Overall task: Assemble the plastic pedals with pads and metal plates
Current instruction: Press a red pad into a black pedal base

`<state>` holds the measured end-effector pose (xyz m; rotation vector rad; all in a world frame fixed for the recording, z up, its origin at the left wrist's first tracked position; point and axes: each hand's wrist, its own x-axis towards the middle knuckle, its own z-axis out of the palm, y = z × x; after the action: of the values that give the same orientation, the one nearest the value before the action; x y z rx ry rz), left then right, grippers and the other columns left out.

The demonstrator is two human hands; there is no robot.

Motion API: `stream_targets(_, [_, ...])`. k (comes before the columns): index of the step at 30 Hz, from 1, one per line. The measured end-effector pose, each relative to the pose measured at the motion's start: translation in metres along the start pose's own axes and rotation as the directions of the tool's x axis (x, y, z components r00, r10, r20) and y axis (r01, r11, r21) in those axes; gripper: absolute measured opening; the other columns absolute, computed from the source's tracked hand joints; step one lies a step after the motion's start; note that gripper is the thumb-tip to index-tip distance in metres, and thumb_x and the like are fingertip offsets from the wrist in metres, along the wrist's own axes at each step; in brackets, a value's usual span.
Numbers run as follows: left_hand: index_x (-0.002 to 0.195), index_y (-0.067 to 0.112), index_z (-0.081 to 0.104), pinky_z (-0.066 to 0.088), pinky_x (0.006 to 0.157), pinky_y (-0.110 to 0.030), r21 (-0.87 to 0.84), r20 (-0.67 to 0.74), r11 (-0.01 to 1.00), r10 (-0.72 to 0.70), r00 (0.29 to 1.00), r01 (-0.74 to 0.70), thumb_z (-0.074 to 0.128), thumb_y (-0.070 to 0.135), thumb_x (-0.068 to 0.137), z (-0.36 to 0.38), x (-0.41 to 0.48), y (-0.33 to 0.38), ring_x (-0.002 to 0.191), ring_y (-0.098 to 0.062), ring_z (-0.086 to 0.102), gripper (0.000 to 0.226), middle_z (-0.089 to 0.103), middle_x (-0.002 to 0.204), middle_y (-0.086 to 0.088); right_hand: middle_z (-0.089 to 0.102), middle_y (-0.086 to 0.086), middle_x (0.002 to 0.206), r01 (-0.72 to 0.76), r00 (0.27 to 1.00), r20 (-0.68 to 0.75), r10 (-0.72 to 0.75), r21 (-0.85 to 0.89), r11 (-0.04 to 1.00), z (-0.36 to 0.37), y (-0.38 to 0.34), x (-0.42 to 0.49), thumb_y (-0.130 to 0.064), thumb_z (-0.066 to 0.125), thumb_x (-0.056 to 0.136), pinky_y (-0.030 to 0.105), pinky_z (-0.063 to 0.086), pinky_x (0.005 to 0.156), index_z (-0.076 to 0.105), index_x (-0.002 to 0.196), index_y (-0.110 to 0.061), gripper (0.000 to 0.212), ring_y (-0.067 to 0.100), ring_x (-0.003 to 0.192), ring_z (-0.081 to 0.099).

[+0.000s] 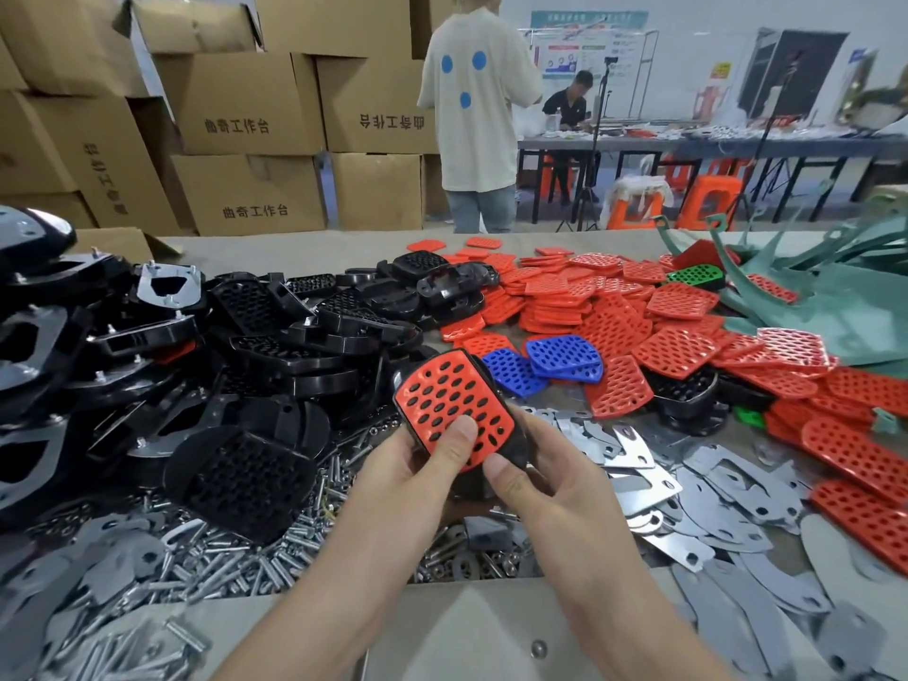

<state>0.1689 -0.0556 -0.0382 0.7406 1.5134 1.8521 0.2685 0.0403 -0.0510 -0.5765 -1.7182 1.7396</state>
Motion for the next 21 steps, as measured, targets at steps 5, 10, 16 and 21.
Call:
stream_targets(5, [0.111, 0.018, 0.071, 0.06, 0.069, -0.025, 0.006, -0.014, 1.0, 0.029, 0.999, -0.029, 0.061, 0.039, 0.087, 0.0039, -0.0012, 0.0013, 0.092, -0.018, 0.076, 0.034, 0.078, 0.102, -0.001, 0.077, -0.015, 0.108, -0.01, 1.0, 0.013, 0.009, 0.019, 1.0, 0.0007, 0.0029, 0.0013, 0.004, 0.062, 0.097, 0.027, 0.057, 0.092, 0.067, 0.118, -0.028, 0.039, 0.007, 0.103, 0.072])
stream_targets(10, [0.109, 0.016, 0.072, 0.06, 0.066, -0.025, -0.001, -0.035, 1.0, 0.019, 0.999, -0.019, 0.061, 0.039, 0.088, 0.0048, -0.0017, 0.0009, 0.087, -0.018, 0.076, 0.033, 0.078, 0.099, -0.002, 0.077, -0.012, 0.109, 0.02, 0.999, 0.03, -0.02, -0.001, 1.0, -0.0009, 0.0039, 0.0017, 0.0, 0.063, 0.097, 0.023, 0.056, 0.087, 0.067, 0.12, -0.029, 0.037, 0.01, 0.104, 0.072])
stream_targets(16, [0.104, 0.015, 0.075, 0.061, 0.078, -0.04, -0.086, -0.099, 0.995, -0.067, 0.993, 0.058, 0.062, 0.053, 0.082, 0.0048, -0.0001, 0.0009, 0.094, -0.027, 0.075, 0.046, 0.078, 0.101, -0.008, 0.075, -0.025, 0.104, 0.061, 0.998, 0.027, -0.059, -0.075, 0.995, 0.0043, 0.002, -0.001, 0.0, 0.064, 0.097, 0.026, 0.055, 0.092, 0.066, 0.109, -0.04, 0.042, 0.009, 0.103, 0.071])
stream_targets(21, [0.103, 0.007, 0.076, 0.055, 0.091, -0.041, -0.15, -0.122, 0.986, -0.091, 0.988, 0.072, 0.065, 0.045, 0.082, 0.0072, 0.0002, 0.0009, 0.097, -0.028, 0.074, 0.045, 0.078, 0.1, -0.011, 0.076, -0.023, 0.103, 0.039, 0.999, 0.027, -0.037, -0.04, 0.998, 0.0038, 0.0005, -0.0028, 0.004, 0.06, 0.098, 0.016, 0.054, 0.086, 0.067, 0.113, -0.034, 0.041, 0.001, 0.099, 0.071])
